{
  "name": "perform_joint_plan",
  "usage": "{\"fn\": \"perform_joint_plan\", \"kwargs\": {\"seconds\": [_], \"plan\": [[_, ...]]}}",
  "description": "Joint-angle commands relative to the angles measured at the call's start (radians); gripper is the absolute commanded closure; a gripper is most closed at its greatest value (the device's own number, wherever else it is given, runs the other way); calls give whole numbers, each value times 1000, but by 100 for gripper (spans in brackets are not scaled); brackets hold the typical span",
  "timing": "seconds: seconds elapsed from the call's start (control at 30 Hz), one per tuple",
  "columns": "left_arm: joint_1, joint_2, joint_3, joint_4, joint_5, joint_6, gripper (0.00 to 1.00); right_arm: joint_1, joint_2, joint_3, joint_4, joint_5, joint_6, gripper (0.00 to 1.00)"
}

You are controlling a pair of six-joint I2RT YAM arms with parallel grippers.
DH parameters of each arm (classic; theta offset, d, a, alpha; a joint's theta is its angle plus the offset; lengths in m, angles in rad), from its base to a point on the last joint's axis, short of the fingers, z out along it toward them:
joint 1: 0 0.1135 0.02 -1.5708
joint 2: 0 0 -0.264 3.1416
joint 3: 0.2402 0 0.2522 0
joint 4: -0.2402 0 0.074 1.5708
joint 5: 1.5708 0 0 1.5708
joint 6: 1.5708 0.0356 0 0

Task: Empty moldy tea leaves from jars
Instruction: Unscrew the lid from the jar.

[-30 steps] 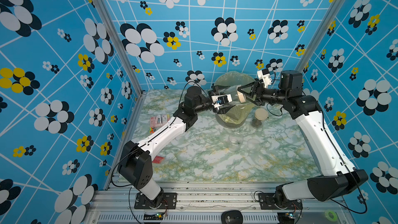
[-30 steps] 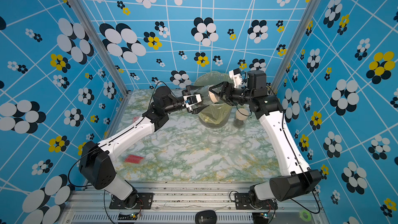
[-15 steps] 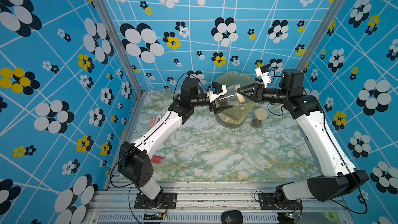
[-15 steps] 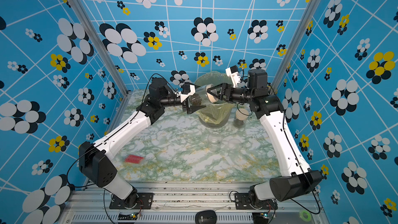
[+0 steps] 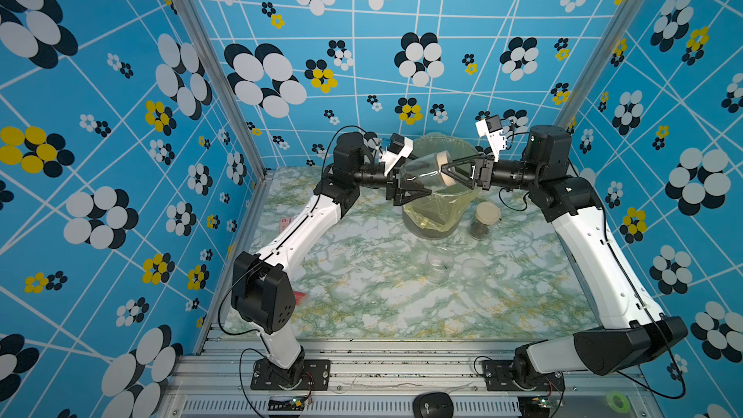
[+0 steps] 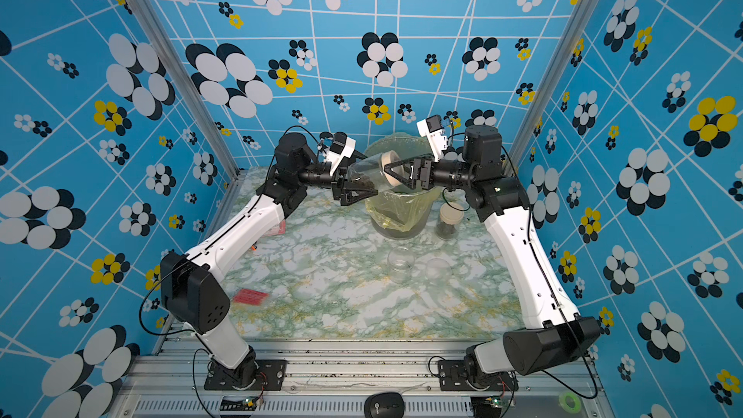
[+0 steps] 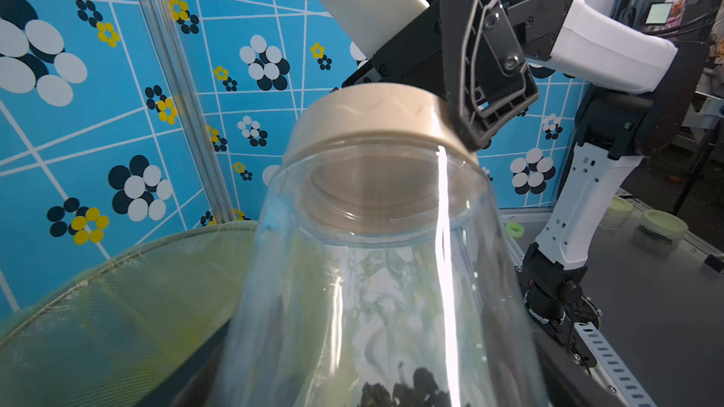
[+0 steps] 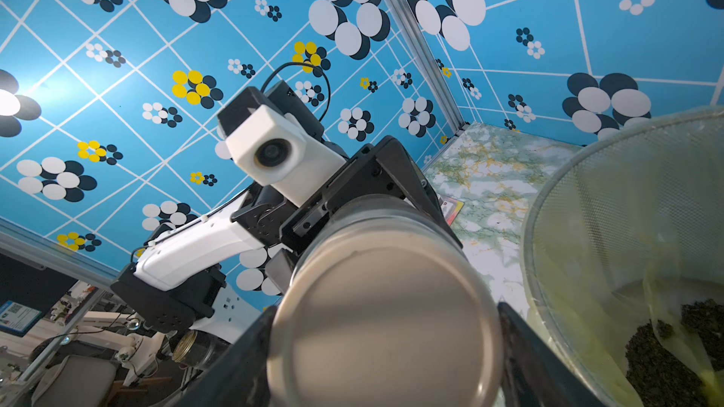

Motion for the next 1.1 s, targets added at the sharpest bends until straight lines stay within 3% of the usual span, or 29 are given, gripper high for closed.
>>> {"fn": "perform_joint_plan", "kwargs": {"seconds": [0.0,0.23,0.5,0.87,1.07], "plan": [[22,1,100,160,43,-205,63,18,40,-2,-44,-81,-120,43],[25,27,119,193,86,-278,63,9,69,35,-40,-97,-162,43],[27,21,104,189,68,-247,63,-10,101,79,-35,-116,-141,42],[27,26,118,111,29,-150,63,-9,77,32,80,-108,-52,6],[27,9,119,15,-17,-29,63,-20,50,29,87,-78,7,1]]}}
